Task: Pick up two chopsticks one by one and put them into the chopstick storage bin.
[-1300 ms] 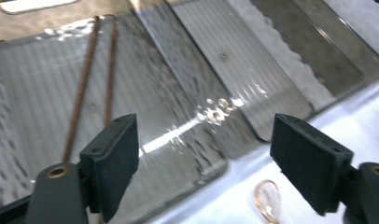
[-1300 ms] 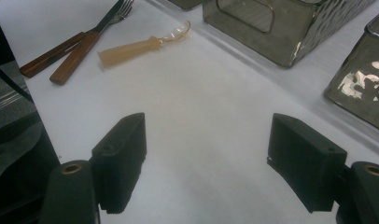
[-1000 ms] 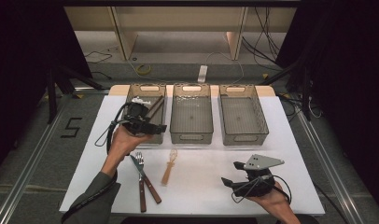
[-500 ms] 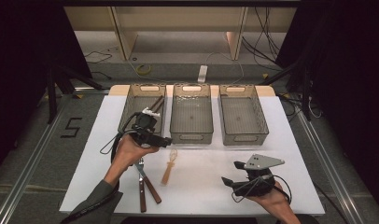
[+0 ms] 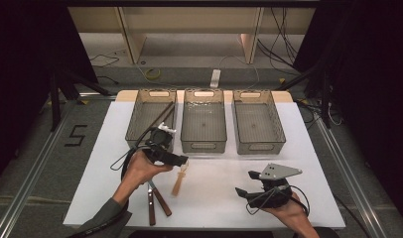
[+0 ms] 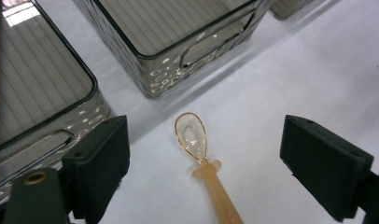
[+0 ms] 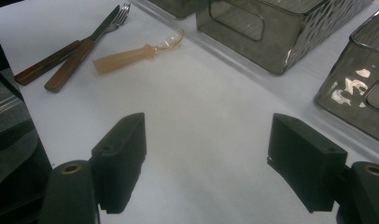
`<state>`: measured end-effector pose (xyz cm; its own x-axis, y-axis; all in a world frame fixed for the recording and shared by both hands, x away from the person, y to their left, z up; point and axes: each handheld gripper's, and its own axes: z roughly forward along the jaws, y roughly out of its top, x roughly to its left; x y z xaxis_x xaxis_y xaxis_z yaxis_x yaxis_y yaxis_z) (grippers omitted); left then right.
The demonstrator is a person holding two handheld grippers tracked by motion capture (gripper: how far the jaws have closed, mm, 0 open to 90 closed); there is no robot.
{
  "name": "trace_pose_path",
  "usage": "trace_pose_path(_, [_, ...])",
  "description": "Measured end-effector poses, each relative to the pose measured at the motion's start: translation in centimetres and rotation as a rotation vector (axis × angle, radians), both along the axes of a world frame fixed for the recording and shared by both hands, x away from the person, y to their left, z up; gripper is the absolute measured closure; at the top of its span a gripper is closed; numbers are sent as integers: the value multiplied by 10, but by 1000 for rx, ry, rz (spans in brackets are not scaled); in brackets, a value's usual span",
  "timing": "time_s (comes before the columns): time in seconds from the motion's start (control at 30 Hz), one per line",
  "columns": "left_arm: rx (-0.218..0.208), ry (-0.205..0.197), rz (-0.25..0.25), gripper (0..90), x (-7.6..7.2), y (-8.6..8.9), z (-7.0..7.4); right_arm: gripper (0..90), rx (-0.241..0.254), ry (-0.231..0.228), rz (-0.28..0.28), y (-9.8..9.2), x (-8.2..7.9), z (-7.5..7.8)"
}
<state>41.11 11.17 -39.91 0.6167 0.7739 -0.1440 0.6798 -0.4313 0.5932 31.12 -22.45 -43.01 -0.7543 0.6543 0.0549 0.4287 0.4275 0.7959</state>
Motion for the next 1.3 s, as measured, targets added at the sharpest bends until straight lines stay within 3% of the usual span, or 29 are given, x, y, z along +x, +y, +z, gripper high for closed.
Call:
trace_pose_path(0.7, [53, 54, -15, 154, -11, -4, -17, 286, -2, 6, 2, 1, 2, -1])
trace_pose_path(1.3, [133, 109, -39, 155, -17, -11, -30, 286, -9, 5, -7, -1, 0, -2])
